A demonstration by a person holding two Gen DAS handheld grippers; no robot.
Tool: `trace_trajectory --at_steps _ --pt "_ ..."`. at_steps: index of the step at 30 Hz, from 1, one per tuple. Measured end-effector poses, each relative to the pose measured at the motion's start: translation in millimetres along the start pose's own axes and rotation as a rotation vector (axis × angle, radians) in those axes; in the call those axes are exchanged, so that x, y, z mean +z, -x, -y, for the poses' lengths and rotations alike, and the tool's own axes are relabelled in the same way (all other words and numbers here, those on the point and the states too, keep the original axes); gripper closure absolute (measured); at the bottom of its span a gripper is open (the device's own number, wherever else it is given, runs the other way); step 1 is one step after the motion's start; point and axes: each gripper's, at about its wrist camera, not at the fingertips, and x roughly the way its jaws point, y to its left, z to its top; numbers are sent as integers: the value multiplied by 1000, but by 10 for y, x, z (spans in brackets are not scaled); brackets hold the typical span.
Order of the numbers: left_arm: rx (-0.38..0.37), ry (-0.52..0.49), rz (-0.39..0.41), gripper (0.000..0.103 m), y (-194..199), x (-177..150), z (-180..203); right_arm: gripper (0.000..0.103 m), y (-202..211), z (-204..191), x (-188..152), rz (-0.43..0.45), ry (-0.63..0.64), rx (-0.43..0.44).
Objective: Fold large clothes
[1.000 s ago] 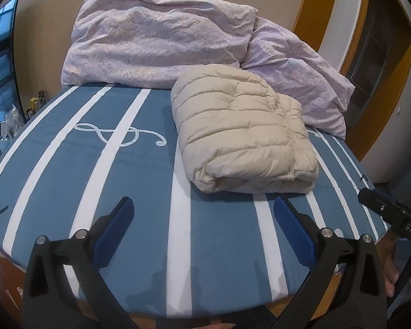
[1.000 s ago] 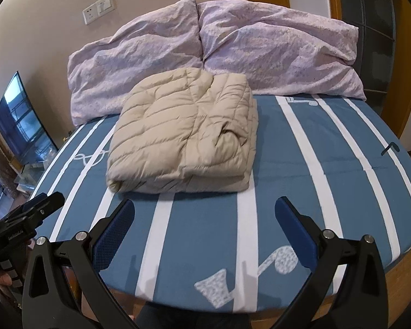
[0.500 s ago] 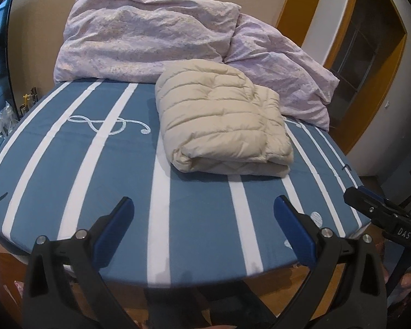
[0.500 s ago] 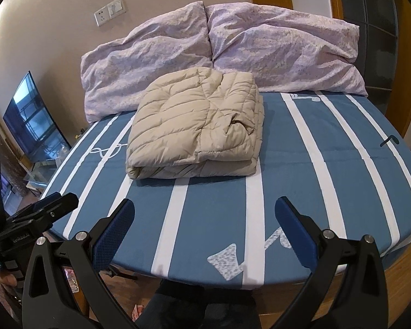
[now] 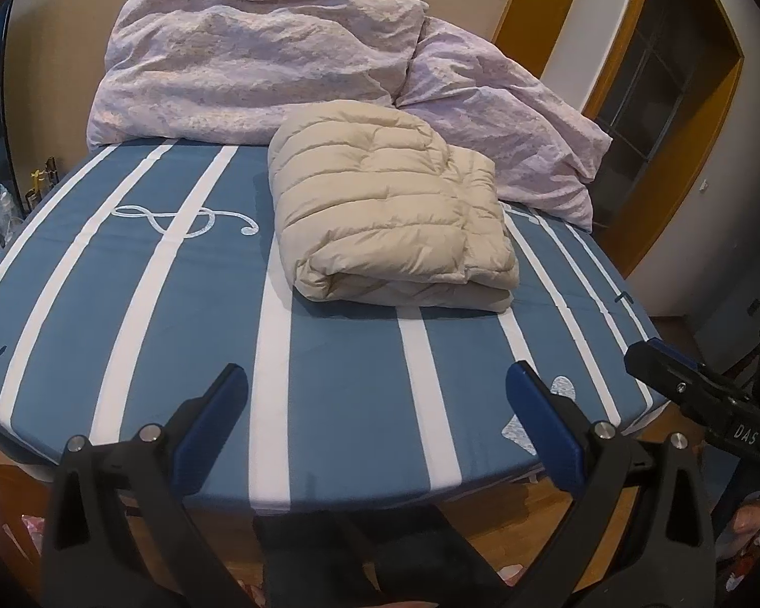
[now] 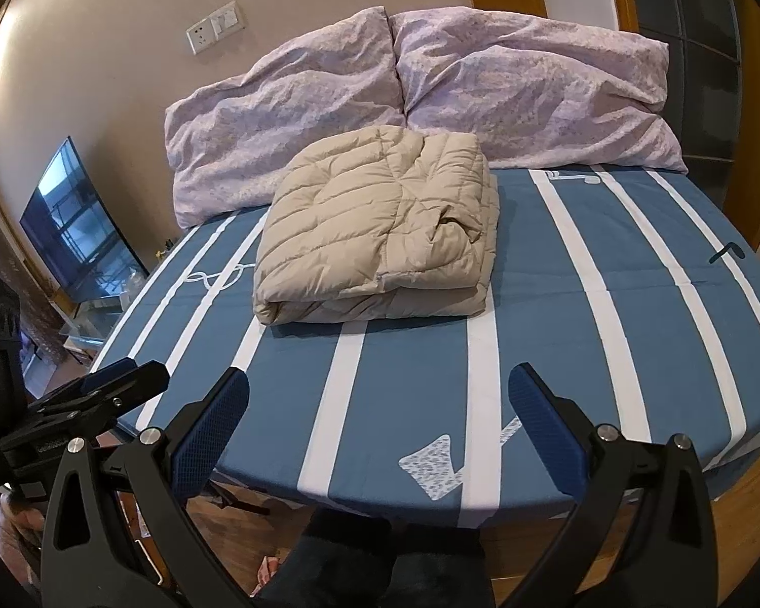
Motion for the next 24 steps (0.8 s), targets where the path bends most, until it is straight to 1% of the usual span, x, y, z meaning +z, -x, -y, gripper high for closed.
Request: trace_trajectory --at_steps 15,24 --pt "-30 -7 8 2 113 -29 78 1 70 -70 -27 -2 3 35" --pt "-33 -6 7 2 132 -27 91 1 92 -76 -39 1 4 39"
